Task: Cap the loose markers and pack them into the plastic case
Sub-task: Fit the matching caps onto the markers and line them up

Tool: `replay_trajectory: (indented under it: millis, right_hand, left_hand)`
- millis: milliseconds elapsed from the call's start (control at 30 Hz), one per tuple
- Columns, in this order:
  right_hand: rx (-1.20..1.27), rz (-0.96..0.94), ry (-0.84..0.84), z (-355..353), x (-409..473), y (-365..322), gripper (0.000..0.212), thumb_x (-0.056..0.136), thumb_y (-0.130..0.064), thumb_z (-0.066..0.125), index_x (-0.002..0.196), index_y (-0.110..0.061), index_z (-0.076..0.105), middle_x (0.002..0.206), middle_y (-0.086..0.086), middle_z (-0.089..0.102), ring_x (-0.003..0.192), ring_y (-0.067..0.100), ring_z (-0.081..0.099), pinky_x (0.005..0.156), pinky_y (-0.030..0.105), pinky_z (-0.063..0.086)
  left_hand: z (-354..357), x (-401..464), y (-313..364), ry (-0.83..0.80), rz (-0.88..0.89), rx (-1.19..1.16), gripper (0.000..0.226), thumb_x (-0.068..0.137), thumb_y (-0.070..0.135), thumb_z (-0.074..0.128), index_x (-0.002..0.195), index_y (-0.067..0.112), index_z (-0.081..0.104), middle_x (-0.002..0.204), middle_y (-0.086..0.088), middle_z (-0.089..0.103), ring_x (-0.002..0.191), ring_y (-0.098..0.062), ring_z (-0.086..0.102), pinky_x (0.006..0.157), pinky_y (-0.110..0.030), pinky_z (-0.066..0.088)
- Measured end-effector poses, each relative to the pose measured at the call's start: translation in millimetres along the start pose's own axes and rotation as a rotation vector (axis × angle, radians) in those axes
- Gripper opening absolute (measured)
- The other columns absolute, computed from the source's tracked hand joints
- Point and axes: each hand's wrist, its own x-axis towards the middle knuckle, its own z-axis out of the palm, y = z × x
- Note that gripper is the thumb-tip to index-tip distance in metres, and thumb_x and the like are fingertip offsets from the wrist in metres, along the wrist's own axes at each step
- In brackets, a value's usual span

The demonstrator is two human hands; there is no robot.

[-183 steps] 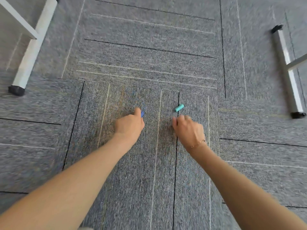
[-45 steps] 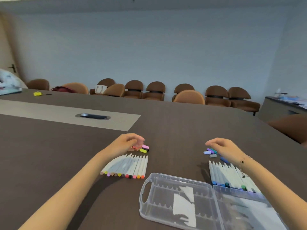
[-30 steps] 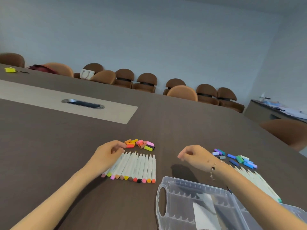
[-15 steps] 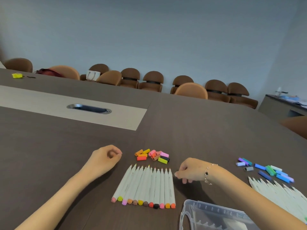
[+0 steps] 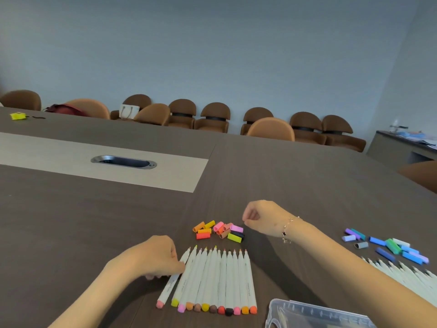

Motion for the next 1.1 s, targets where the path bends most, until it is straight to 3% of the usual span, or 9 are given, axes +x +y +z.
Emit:
replay_trajectory:
  millis: [267, 433, 533, 700, 833, 900, 1000, 1100]
  right_hand:
    - [0.029, -0.011, -0.03, 25.4, 29.2, -7.2, 0.027, 0.093, -0.021, 0.056, 0.119, -0.015, 0.057, 0.12, 0.003, 0.059, 0.109, 0.015, 0.056, 0.086, 0.02, 0.046]
    - [0.023, 0.056, -0.109, 41.5, 41.2, -12.2, 0.037, 0.091, -0.032, 0.058, 0.122, -0.012, 0.059, 0.116, 0.006, 0.063, 0.105, 0.018, 0.059, 0.088, 0.026, 0.051]
    - [0.065, 0.05, -0.073, 47.8, 44.6, -12.7, 0.031, 0.091, -0.031, 0.058, 0.117, -0.014, 0.062, 0.11, 0.006, 0.065, 0.1, 0.017, 0.06, 0.084, 0.026, 0.052]
    - [0.122, 0.047, -0.091, 50.7, 44.7, -13.5, 0.028, 0.088, -0.029, 0.063, 0.114, -0.017, 0.062, 0.109, 0.004, 0.066, 0.098, 0.015, 0.06, 0.078, 0.021, 0.049]
    - [0.247, 0.005, 0.126, 40.2, 31.8, -17.1, 0.021, 0.086, -0.028, 0.066, 0.105, -0.021, 0.062, 0.106, -0.002, 0.062, 0.095, 0.01, 0.058, 0.075, 0.017, 0.045]
    - [0.465, -0.035, 0.204, 34.2, 23.3, -23.3, 0.013, 0.082, -0.028, 0.07, 0.091, -0.02, 0.065, 0.094, -0.002, 0.066, 0.086, 0.009, 0.063, 0.072, 0.019, 0.052]
    - [0.688, -0.065, 0.092, 31.4, 13.6, -32.6, 0.012, 0.079, -0.027, 0.073, 0.085, -0.018, 0.068, 0.084, 0.001, 0.07, 0.073, 0.008, 0.068, 0.07, 0.024, 0.057]
    - [0.788, -0.02, -0.012, 33.0, 13.7, -30.2, 0.015, 0.08, -0.026, 0.072, 0.089, -0.015, 0.071, 0.088, 0.003, 0.072, 0.078, 0.012, 0.07, 0.076, 0.03, 0.058]
  left_hand:
    - [-1.4, 2.7, -3.9, -0.019, 0.033, -0.1, 0.023, 0.086, 0.036, 0.056, 0.076, 0.017, 0.063, 0.064, 0.006, 0.061, 0.057, -0.005, 0.052, 0.058, -0.013, 0.043]
    - [-13.4, -0.3, -9.6, -0.133, 0.071, -0.342, 0.025, 0.095, 0.028, 0.048, 0.074, 0.023, 0.06, 0.075, 0.006, 0.069, 0.055, -0.001, 0.052, 0.057, -0.011, 0.037]
    - [-16.0, 0.6, -12.9, -0.204, 0.089, -0.491, 0.018, 0.098, 0.027, 0.045, 0.086, 0.02, 0.057, 0.094, 0.003, 0.075, 0.078, -0.002, 0.062, 0.072, -0.016, 0.044]
    - [-13.9, 2.1, -15.7, -0.256, 0.154, -0.514, 0.017, 0.096, 0.035, 0.049, 0.097, 0.02, 0.057, 0.097, 0.005, 0.074, 0.097, -0.003, 0.062, 0.084, -0.018, 0.042]
    - [-13.7, 3.6, -21.4, -0.282, 0.188, -0.603, 0.023, 0.094, 0.039, 0.051, 0.1, 0.019, 0.06, 0.094, 0.004, 0.072, 0.096, -0.004, 0.059, 0.09, -0.02, 0.042]
    - [-12.3, 5.8, -23.6, -0.246, 0.181, -0.671, 0.026, 0.094, 0.041, 0.052, 0.1, 0.018, 0.062, 0.09, 0.003, 0.065, 0.093, -0.007, 0.057, 0.088, -0.02, 0.042]
    - [-8.8, 10.2, -23.1, -0.163, 0.181, -0.758, 0.029, 0.091, 0.041, 0.056, 0.107, 0.018, 0.063, 0.085, 0.003, 0.061, 0.089, -0.009, 0.056, 0.078, -0.019, 0.045]
    - [-8.1, 12.2, -21.6, -0.115, 0.187, -0.824, 0.027, 0.092, 0.037, 0.056, 0.107, 0.016, 0.064, 0.074, 0.003, 0.059, 0.074, -0.007, 0.056, 0.066, -0.018, 0.045]
